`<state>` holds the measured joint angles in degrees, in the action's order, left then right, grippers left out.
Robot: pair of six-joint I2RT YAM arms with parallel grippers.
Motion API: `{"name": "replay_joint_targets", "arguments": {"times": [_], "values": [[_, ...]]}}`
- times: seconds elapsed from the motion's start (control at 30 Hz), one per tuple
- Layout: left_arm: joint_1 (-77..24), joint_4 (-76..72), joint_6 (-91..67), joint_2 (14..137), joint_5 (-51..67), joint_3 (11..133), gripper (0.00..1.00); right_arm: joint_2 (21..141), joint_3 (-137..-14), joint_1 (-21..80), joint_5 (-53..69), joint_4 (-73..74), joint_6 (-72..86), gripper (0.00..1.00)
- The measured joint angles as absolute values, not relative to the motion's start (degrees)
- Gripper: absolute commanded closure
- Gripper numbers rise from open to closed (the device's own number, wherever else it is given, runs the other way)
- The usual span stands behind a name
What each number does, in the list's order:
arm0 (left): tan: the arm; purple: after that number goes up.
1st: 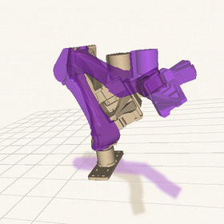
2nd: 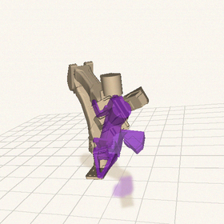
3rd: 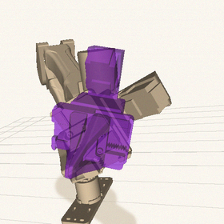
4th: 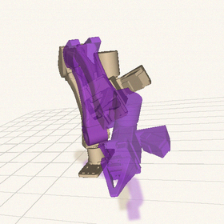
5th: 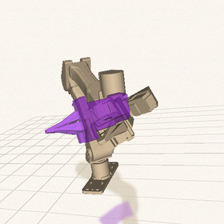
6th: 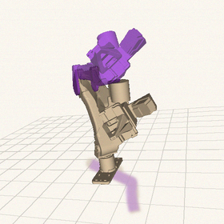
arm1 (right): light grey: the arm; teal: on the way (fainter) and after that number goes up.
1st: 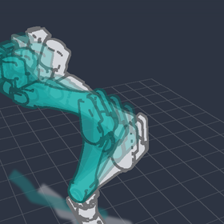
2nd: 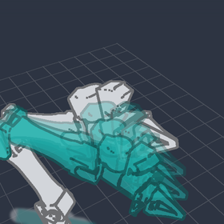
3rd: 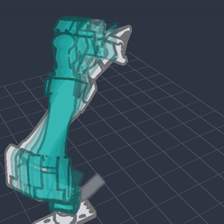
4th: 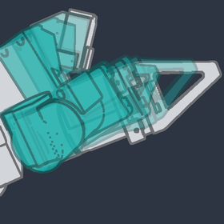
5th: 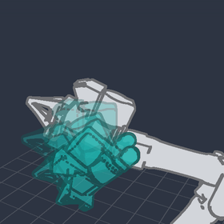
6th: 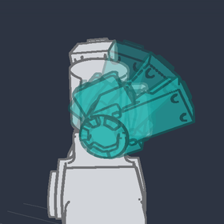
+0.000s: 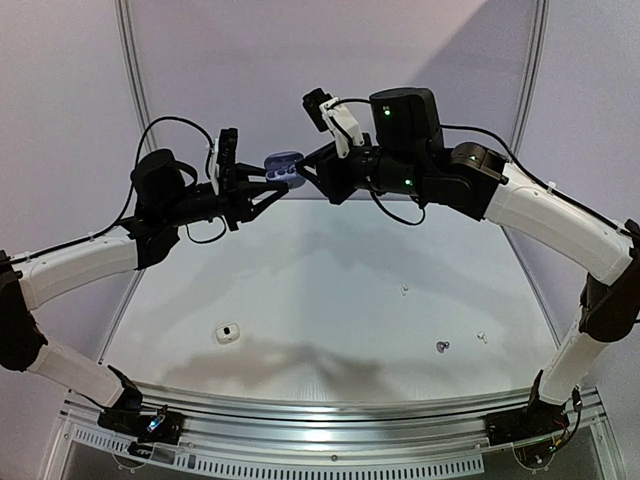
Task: Insert the wireless bluetooth earbuds into the charging case
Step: Insert the right earbud into the right side groove of the charging case, then pick up the left earbud from the center of the board.
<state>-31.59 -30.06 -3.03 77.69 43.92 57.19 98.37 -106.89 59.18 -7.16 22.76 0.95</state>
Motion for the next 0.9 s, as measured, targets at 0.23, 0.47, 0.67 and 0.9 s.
{"name": "replay_joint_targets", "arguments": {"times": [0.23, 0.47, 0.67, 0.9], "values": [[-31.6, -29.6, -3.0, 77.7, 43.5, 57.2, 1.00, 98.2, -107.2, 59.2, -6.7, 22.4, 0.8, 0.71], [-31.6, -29.3, -3.0, 77.7, 43.0, 57.2, 1.00, 94.3, -106.3, 58.8, -5.7, 20.0, 1.7, 0.66], [-31.6, -29.3, -3.1, 77.6, 43.0, 57.2, 1.00, 86.6, -101.4, 52.7, -9.0, 20.3, 9.5, 0.57], [-31.6, -29.2, -3.3, 76.9, 42.8, 56.2, 1.00, 84.6, -98.4, 39.6, -16.9, 37.8, 26.5, 0.55]]}}
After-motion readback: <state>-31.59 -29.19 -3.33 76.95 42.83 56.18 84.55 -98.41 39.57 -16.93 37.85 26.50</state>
